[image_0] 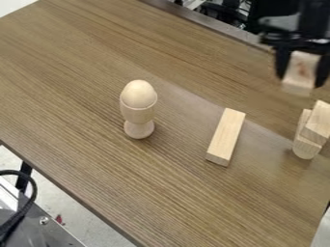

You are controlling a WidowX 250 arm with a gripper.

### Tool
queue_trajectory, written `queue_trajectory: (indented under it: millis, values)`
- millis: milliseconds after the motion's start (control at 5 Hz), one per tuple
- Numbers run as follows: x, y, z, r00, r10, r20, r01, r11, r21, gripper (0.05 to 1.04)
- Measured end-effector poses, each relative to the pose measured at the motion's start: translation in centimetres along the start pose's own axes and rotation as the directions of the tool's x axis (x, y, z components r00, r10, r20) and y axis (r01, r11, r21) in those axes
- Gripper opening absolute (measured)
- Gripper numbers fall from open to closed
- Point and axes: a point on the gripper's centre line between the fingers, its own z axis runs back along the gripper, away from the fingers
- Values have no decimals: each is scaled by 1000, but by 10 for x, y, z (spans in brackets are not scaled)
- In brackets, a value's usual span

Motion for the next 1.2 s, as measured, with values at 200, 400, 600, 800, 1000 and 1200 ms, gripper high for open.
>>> queue_trajectory:
  millis: [200,400,600,800,1000,1200]
  values:
    - [9,-22,-3,998,-62,-2,62,998,32,578]
    - [10,-32,-12,994,-103,-26,105,992,69,578]
    - [4,-28,-22,995,-93,-42,97,991,87,578]
    - [-2,-24,-29,994,-89,-55,94,991,94,578]
    - [-1,-24,-29,995,-89,-52,93,991,94,578]
    - [-2,-26,-29,994,-93,-49,98,991,91,578]
